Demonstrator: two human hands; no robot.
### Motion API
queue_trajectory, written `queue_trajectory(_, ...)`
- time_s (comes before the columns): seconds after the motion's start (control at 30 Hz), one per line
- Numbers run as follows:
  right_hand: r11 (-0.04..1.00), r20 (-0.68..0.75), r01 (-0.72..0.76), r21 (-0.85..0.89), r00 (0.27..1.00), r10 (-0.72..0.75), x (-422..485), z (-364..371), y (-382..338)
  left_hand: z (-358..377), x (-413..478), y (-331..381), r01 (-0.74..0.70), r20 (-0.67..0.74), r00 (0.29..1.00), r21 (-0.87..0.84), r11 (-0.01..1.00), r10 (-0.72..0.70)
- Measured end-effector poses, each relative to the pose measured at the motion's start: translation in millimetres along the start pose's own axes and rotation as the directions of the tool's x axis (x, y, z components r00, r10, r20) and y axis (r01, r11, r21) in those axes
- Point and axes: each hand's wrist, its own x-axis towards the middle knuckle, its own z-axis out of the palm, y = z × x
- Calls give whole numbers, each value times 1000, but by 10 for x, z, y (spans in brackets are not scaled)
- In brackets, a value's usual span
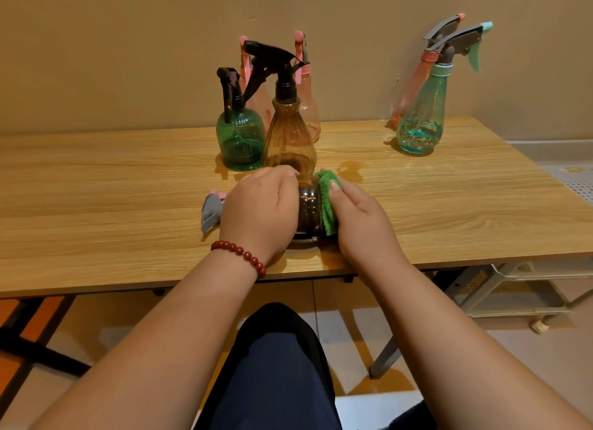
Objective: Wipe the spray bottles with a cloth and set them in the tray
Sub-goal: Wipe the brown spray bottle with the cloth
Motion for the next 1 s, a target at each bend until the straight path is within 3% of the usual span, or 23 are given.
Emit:
queue_trajectory(0.23, 997, 70, 34, -69, 997, -30, -124, -4, -27, -5, -71, 12, -18, -48, 999, 17, 1000, 19)
queue_trajectory(0.4, 997, 41, -43, -59, 998, 46, -54, -17, -95, -29, -84, 6, -35, -40, 999, 29, 999, 36)
queue_trajectory(0.57, 994, 60, 45, -99, 997, -39, -155, 40, -116, -14, -55, 17, -29, -37, 999, 32, 999, 30)
queue_trajectory(0.8, 992, 4, -96, -77, 995, 97, -51, 37, -136, -8, -68, -4, -22, -68, 997, -15, 1000, 21)
queue_trajectory(1.0, 997, 36, 46, -57, 998, -44, -139, 75, -229, 12, -48, -27, -30, -62, 998, -8, 1000, 29)
